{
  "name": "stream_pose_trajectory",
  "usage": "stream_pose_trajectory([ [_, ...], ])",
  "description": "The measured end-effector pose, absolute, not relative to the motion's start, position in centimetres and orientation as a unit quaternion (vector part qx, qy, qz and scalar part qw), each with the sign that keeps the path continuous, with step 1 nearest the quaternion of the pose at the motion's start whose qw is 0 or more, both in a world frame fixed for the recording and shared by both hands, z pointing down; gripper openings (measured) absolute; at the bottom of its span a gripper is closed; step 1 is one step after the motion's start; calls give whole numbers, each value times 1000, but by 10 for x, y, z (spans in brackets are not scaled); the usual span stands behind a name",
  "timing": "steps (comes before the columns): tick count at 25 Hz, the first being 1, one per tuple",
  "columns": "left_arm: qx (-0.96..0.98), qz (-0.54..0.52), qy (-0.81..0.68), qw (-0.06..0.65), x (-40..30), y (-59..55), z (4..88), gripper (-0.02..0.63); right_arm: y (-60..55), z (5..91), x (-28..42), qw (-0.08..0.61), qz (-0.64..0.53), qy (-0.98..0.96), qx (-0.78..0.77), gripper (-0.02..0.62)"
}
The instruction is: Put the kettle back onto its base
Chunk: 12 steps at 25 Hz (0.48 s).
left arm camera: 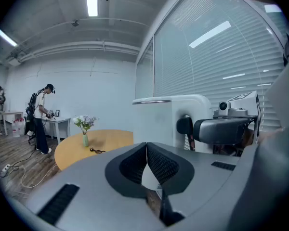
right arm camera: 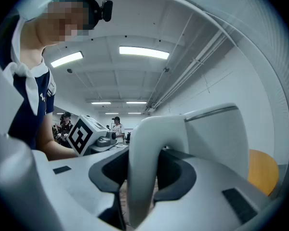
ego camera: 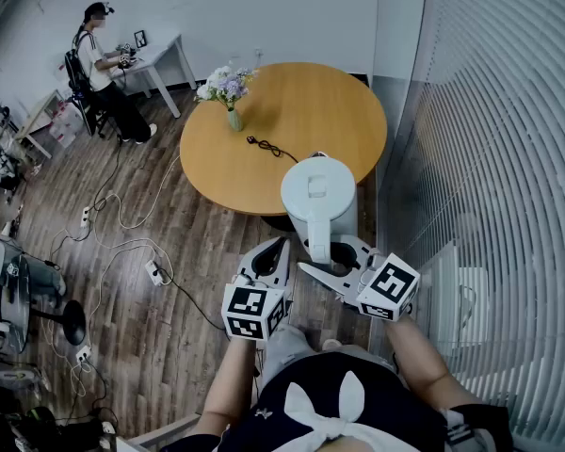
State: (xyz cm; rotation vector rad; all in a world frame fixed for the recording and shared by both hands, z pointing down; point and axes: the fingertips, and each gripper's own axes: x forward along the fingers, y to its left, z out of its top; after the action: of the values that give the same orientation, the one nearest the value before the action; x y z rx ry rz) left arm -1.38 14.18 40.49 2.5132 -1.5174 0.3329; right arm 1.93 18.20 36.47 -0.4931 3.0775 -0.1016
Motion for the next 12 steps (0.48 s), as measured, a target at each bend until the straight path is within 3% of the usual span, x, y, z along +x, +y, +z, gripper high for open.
stream_pose_trajectory([
  [12,847,100,-514,91,-7,138,400,26,164,349,28,29,-40,986,-160,147],
])
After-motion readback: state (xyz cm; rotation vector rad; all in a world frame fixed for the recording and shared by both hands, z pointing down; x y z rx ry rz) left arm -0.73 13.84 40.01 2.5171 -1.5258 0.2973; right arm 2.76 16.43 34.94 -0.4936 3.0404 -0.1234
